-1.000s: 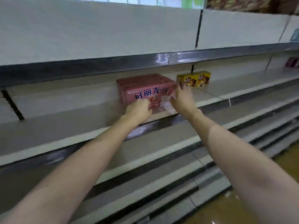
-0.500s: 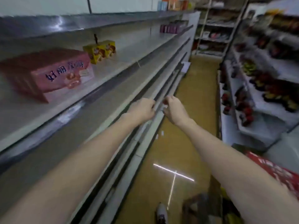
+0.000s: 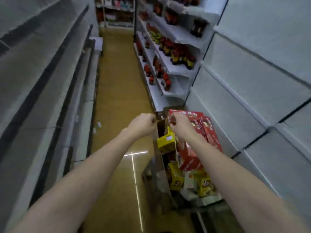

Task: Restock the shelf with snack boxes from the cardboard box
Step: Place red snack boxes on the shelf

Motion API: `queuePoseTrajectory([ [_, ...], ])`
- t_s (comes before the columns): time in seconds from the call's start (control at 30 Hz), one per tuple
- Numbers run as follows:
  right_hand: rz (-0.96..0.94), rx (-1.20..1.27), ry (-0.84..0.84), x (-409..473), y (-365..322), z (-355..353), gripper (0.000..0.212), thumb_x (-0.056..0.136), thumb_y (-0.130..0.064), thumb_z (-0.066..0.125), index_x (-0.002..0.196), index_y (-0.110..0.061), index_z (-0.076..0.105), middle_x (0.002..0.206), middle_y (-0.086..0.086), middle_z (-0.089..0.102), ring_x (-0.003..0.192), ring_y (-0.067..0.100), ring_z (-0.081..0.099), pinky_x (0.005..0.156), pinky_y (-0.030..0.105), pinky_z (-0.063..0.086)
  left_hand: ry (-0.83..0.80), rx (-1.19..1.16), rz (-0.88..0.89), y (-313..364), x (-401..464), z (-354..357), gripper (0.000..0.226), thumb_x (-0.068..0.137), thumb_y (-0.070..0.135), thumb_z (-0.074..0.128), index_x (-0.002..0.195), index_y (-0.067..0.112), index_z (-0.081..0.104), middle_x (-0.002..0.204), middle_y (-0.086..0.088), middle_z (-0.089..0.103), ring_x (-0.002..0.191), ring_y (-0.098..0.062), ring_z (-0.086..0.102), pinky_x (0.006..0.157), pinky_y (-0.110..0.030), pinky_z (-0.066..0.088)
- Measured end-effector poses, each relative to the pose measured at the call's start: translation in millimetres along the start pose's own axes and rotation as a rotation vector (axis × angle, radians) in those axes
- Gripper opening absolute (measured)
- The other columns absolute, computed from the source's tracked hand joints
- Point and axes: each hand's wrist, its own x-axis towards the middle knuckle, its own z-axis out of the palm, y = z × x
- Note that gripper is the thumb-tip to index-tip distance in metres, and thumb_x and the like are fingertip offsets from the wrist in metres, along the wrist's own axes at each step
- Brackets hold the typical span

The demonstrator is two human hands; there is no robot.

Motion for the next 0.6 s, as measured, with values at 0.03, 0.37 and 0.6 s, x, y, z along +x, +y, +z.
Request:
queuePoseTrajectory([
  [0.03,0.031,0.002,0.015,-5.6,13.2,-4.6,0.018,0.078,-0.012,0.062,0.096,-0.016,0.062,0.101,0.008,0.061,0.098,0.028,0.058,0.083,0.04,0.049,-0.008,-0.006,0.04,12.9,5.0,7.9,0.012,0.087,0.023,0.057,0.094,0.016,0.063,0.096,-0.007,0.067,0.09,-0.03,0.064,0.072,-0.038,0.054],
  [0.37,0.345,-0.106,-0.057,-45.9,132.5,-42.3,0.062,0.086,-0.04,0.057,0.141,-0.013,0.046,0.138,0.022,0.047,0.127,0.043,0.043,0.109,0.044,0.035,-0.083,0.014,0.3,124.0,48.9,80.0,0.02,0.09,0.023,0.059,0.108,0.014,0.062,0.109,-0.006,0.066,0.1,-0.027,0.061,0.076,-0.038,0.05],
  [0.6,0.466,-0.002,-0.126,-45.1,182.0,-44.7,0.063,0.092,-0.05,0.052,0.139,-0.012,0.037,0.134,0.022,0.047,0.125,0.042,0.046,0.104,0.047,0.041,-0.105,0.086,0.25,169.6,70.7,114.8,0.027,0.087,0.02,0.057,0.113,0.013,0.06,0.106,-0.005,0.059,0.101,-0.028,0.058,0.077,-0.041,0.053],
])
